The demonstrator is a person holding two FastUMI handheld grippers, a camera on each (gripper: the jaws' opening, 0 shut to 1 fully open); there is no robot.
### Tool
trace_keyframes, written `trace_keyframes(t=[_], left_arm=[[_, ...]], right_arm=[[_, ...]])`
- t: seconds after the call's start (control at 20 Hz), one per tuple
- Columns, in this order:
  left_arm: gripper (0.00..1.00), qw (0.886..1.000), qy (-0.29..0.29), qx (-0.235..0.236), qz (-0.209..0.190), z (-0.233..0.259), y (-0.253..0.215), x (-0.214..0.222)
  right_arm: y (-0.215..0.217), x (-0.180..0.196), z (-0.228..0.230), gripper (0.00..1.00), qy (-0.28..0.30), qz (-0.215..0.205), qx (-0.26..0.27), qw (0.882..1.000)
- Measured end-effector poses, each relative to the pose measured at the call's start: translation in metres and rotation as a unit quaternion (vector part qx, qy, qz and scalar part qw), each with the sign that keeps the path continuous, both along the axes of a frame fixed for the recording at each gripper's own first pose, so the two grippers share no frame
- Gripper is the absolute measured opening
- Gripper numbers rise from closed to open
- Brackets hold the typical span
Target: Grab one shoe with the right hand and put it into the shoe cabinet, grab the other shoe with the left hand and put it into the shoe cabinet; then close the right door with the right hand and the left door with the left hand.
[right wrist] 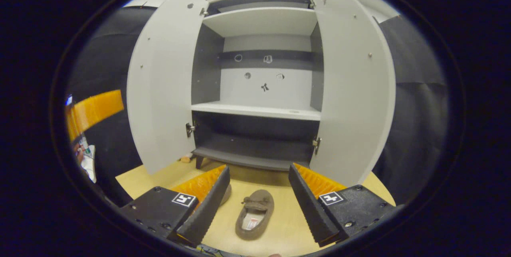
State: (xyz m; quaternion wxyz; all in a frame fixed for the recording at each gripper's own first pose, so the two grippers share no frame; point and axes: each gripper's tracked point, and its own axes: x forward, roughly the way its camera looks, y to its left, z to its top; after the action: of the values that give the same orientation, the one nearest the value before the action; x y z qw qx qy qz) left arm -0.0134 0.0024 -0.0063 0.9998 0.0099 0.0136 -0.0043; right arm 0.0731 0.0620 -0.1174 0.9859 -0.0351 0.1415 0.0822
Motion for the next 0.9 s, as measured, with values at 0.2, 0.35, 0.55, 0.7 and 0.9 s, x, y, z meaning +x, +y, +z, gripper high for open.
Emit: trace_keyframes(t=[0.2,0.35,0.55,0.7,0.9], left_arm=[[0.95,1.0,0.012,-0.009,0.001,-0.007,0.002,0.001],[0.95,1.0,0.003,-0.002,0.015,-0.005,0.009,0.001],[0.95,1.0,0.011,-0.004,0.019,-0.011,0.011,0.001],[0.95,1.0,0.015,-0.006,0.026,-0.014,0.014,0.0],[0.95,0.999,0.015,0.004,0.032,-0.016,0.018,0.0]], right_arm=[[0.015,0.015,-0.077,0.97,0.078,0.023,-0.019,0.996],[0.024,0.016,-0.126,0.92,0.129,0.037,-0.028,0.991],[0.03,0.021,-0.18,0.77,0.203,0.044,-0.031,0.978],[0.029,0.032,-0.207,0.64,0.238,0.035,-0.031,0.97],[0.026,0.045,-0.224,0.47,0.244,0.025,-0.048,0.968]])
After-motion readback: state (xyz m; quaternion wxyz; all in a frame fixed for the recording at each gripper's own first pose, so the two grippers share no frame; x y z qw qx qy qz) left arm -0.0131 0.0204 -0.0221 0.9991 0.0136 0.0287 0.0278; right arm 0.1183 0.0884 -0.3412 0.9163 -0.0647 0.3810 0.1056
